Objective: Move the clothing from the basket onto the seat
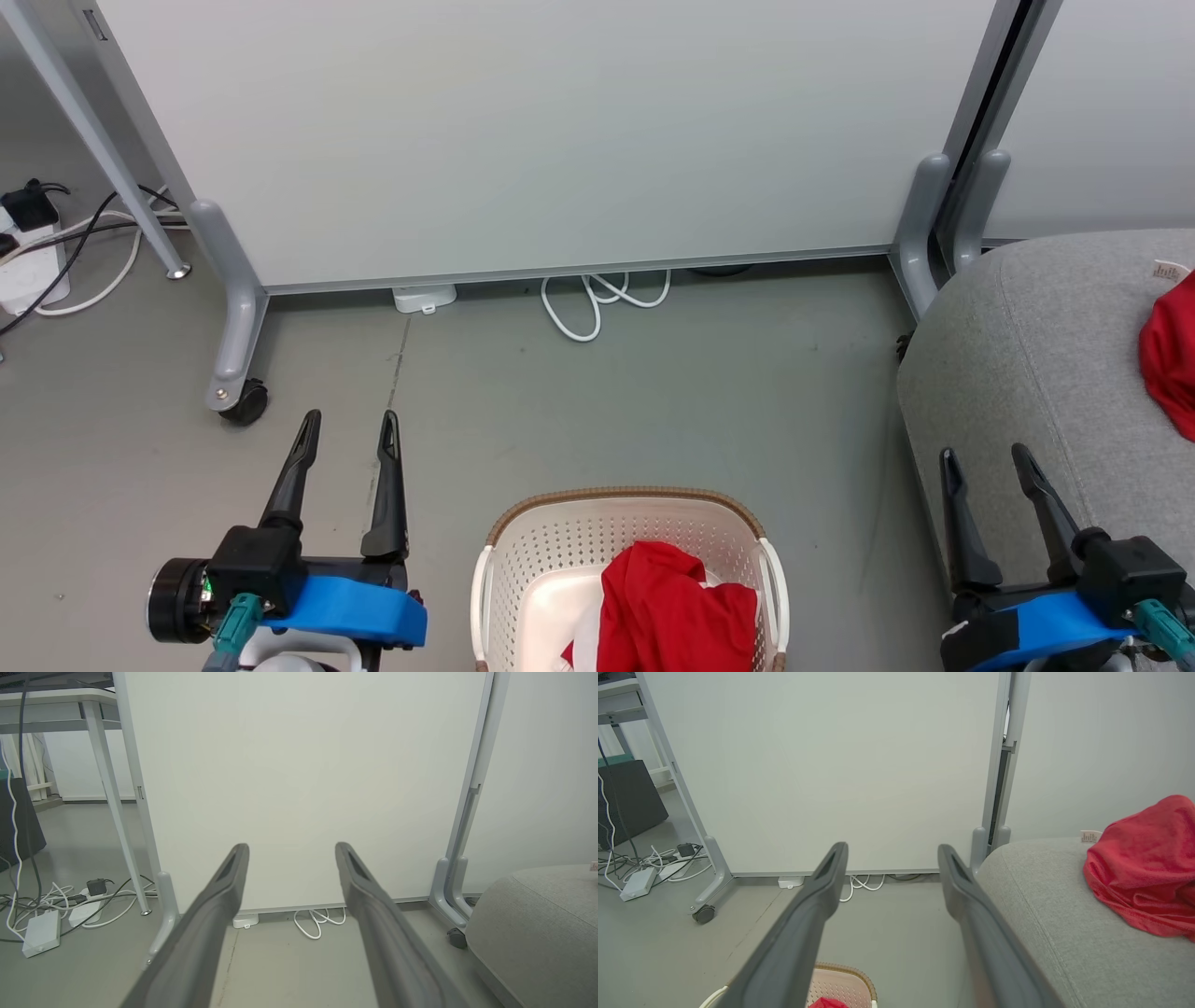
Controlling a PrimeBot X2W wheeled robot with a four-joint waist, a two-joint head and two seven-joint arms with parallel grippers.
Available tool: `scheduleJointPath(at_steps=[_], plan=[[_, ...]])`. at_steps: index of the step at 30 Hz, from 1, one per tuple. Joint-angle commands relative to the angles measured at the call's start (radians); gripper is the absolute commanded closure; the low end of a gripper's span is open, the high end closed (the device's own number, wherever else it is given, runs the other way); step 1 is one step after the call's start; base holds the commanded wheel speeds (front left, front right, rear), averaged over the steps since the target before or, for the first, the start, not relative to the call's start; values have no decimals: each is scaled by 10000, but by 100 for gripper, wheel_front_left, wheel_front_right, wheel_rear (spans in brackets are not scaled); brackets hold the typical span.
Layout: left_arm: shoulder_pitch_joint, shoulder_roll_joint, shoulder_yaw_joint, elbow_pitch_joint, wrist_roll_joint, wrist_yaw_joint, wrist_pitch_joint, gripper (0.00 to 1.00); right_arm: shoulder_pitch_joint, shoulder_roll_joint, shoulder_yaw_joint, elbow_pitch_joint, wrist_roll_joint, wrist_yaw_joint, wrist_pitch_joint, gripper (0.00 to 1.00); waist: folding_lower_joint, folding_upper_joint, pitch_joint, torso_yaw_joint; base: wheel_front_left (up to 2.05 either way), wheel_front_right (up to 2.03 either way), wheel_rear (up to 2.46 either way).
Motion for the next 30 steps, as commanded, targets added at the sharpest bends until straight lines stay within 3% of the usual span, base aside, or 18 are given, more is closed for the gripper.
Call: scheduleJointPath(at_steps=[1, 19, 30], plan=[[52, -19, -31, 18, -14, -3, -30, 0, 167, 34, -21, 22, 14, 1, 6, 0, 1, -1, -7, 3, 0, 0, 0], [-405, -15, -394, 290, 79, -154, -30, 0, -140, 50, 96, -30, 139, 1, 6, 0, 1, -1, 101, -157, 0, 0, 0], [-1845, 36, -1153, 1198, 151, -404, -30, 0, -1030, 43, 298, -329, 134, 1, 6, 0, 1, -1, 1339, -1012, 0, 0, 0]])
